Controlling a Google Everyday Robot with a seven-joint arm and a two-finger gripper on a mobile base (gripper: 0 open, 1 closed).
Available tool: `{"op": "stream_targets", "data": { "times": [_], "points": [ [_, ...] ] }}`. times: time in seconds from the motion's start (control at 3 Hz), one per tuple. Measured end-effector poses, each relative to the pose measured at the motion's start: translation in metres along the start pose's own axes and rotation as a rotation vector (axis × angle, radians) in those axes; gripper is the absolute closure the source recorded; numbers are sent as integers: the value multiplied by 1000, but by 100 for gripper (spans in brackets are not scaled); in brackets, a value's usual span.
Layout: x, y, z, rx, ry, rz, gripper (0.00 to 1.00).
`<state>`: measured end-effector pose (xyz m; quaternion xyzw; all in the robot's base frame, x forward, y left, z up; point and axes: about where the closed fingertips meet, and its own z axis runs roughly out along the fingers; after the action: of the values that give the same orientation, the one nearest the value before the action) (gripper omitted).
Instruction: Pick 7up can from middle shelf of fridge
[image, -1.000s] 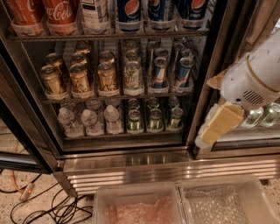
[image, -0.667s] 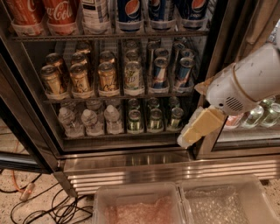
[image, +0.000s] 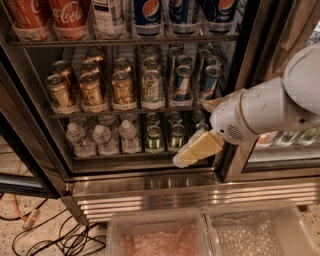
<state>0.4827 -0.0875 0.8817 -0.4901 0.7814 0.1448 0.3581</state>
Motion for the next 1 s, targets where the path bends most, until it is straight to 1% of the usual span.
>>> {"op": "stream_targets", "data": {
  "times": [0.33, 0.67, 1.0],
  "points": [
    [-11, 3, 67, -35, -70, 31, 0],
    [-11, 3, 68, -35, -70, 31, 0],
    [-15, 5, 80, -30, -83, 55, 0]
  ]
}}
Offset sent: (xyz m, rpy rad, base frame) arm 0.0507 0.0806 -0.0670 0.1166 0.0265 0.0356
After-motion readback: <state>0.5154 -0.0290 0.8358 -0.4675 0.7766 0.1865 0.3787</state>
